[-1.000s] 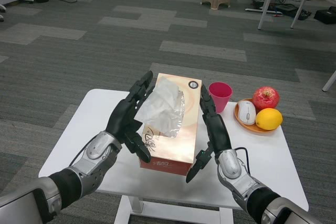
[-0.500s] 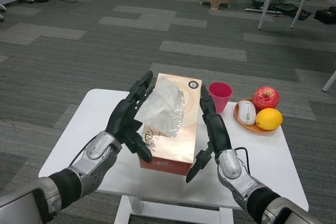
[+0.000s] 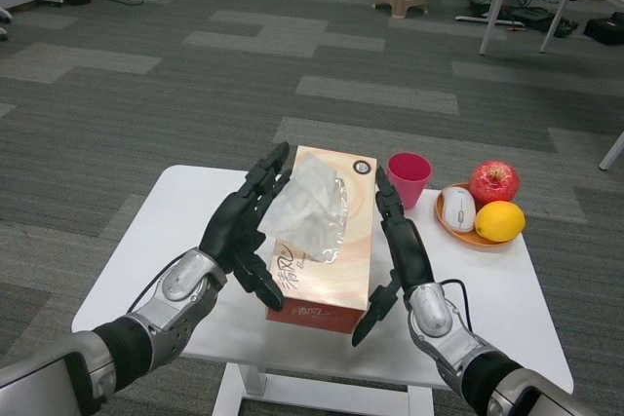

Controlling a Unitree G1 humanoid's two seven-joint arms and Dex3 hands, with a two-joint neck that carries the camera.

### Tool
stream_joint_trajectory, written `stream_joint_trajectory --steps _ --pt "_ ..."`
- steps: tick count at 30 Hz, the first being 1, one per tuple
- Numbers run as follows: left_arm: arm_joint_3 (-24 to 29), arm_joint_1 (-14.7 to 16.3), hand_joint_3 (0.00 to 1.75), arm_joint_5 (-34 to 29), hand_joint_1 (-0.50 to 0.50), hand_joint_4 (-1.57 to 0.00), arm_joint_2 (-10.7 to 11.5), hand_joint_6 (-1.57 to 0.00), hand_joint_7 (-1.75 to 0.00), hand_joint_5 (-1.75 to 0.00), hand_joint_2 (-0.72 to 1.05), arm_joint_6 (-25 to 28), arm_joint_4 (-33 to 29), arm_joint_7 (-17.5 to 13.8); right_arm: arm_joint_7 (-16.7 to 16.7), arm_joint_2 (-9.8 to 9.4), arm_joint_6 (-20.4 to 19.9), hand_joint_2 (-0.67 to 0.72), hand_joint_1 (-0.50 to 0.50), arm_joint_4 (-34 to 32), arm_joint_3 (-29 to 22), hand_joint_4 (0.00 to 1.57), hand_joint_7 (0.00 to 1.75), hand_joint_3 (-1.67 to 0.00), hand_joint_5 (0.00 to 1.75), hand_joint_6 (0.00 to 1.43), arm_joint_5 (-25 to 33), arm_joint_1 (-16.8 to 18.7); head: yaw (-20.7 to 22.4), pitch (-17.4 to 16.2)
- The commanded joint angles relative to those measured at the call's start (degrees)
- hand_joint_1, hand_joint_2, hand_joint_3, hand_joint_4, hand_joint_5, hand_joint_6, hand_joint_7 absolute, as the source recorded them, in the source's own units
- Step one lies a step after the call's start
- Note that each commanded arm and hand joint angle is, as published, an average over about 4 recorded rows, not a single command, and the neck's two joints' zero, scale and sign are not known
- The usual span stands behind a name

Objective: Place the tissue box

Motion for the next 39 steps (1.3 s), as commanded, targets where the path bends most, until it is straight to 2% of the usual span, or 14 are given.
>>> stream_joint_trajectory --steps 1,4,28,30,39 --pt "-1.5 0.6 0.04 1.6 0.50 0.00 -0.7 0.00 0.00 0.00 -0.37 0.7 0.7 -1.9 -0.4 0.32 -0.9 0.47 -0.46 1.0 -0.1 0.03 0.00 0.00 0.00 0.00 0.7 -1.6 0.0 0.0" --pt "-2.1 0.6 0.00 1.6 0.50 0.00 -0.7 0.00 0.00 0.00 -0.37 1.1 2.1 -1.9 -0.4 0.32 -0.8 0.47 -0.46 2.8 0.1 0.03 0.00 0.00 0.00 0.00 0.7 -1.9 0.1 0.0" --pt "-6.8 -0.5 0.00 1.0 0.50 0.00 -0.8 0.00 0.00 0.00 -0.37 4.0 10.8 -1.8 -0.4 0.61 0.0 0.47 -0.46 10.8 3.6 0.04 0.00 0.00 0.00 0.00 0.7 -3.0 0.0 -0.6" --pt "-6.9 -0.5 0.00 0.9 0.50 0.00 -0.8 0.00 0.00 0.00 -0.41 4.2 11.1 -1.8 -0.5 0.65 0.1 0.47 -0.46 11.3 3.9 0.04 0.00 0.00 0.00 0.00 0.7 -3.4 0.0 -0.6" --pt "-7.4 -0.7 0.00 0.9 0.50 0.00 -0.8 0.00 0.00 0.00 -0.37 4.5 11.6 -1.9 -0.7 0.68 0.6 0.50 -0.46 12.3 6.5 0.09 0.00 0.00 0.00 0.00 0.7 -5.8 -0.5 -0.9"
